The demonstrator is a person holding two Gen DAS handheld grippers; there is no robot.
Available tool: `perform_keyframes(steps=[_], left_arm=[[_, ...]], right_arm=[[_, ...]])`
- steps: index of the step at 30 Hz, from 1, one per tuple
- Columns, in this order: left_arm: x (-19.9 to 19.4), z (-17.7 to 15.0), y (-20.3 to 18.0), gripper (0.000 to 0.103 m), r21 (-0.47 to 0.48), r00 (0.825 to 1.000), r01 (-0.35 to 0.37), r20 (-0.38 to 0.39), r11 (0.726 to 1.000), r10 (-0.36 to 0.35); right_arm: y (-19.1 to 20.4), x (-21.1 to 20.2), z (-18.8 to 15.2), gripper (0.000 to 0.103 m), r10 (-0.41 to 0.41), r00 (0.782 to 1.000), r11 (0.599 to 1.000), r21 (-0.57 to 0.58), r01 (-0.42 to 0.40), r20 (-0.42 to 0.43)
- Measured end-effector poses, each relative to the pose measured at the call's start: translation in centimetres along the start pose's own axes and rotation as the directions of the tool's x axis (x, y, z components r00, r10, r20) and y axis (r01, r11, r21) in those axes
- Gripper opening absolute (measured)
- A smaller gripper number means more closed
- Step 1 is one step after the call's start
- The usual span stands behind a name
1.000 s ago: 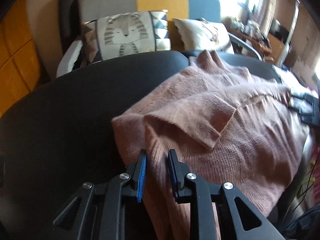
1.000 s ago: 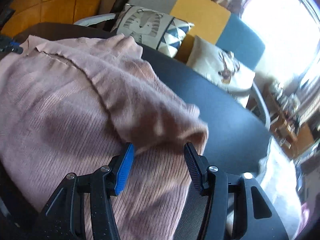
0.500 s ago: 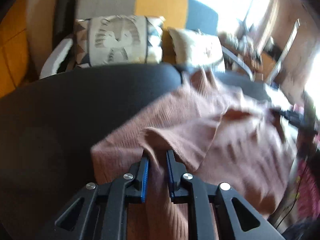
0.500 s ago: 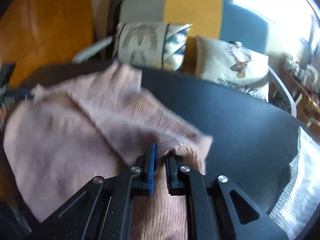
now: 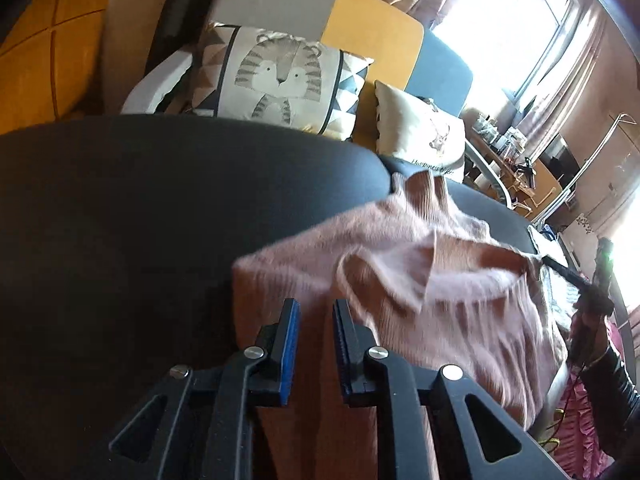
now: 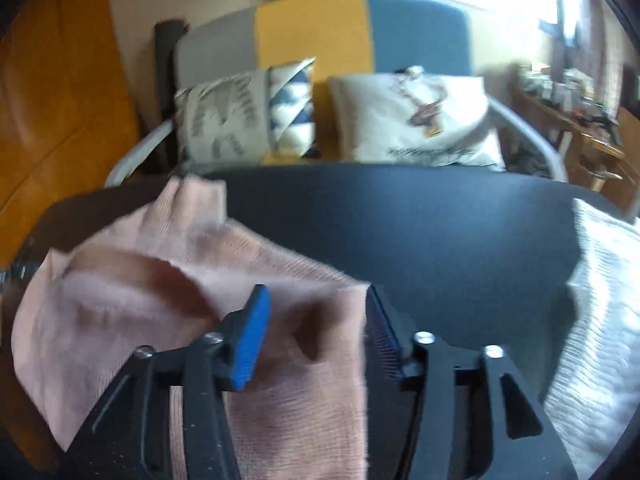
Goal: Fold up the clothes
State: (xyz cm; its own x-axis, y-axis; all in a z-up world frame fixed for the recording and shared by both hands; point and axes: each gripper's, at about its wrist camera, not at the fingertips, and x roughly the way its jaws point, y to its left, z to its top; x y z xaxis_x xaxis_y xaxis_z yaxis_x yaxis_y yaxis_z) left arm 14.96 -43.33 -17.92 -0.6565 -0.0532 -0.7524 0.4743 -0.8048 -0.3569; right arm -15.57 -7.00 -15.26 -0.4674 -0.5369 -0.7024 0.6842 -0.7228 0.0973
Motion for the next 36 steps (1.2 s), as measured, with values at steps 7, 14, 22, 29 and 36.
perform_keyframes(steps=[7,14,22,29,36], left_arm=[[-1.5,-1.4,-1.0,0.017,0.039,1.000,0.003,-0.008,0.999,-0.003],[0.0,0.5,-6.4,0.020,0.211,0.993,0.107,-0.069,0.972,-0.094],[6.4,3.7,-7.0,0.020,0.200,0.985,0.044,-0.170,0.979,-0.009],[5.3,5.1,-4.4,0.020,0.057,0.996,0.030,-0.088,0.998,-0.025],[3.8,4.0,-3.3,0.020,0.007,0.997,0.028,-0.072,1.000,-0.027]], right_arm=[[0.8,-2.3,0.1,0.057,0.046,0.999,0.998,-0.037,-0.046,0.008],[5.1,0.6,-1.8,0.058,0.267,0.944,0.944,-0.144,-0.296,-0.192],[1.0,5.4,2.1,0.058,0.135,0.985,0.991,0.031,-0.133,-0.107],[1.3,3.6,1.6,0.057,0.120,0.991,0.992,-0.033,-0.123,-0.066],[4.3,-0.4,-0.7,0.058,0.229,0.971,0.959,-0.156,-0.237,-0.066]])
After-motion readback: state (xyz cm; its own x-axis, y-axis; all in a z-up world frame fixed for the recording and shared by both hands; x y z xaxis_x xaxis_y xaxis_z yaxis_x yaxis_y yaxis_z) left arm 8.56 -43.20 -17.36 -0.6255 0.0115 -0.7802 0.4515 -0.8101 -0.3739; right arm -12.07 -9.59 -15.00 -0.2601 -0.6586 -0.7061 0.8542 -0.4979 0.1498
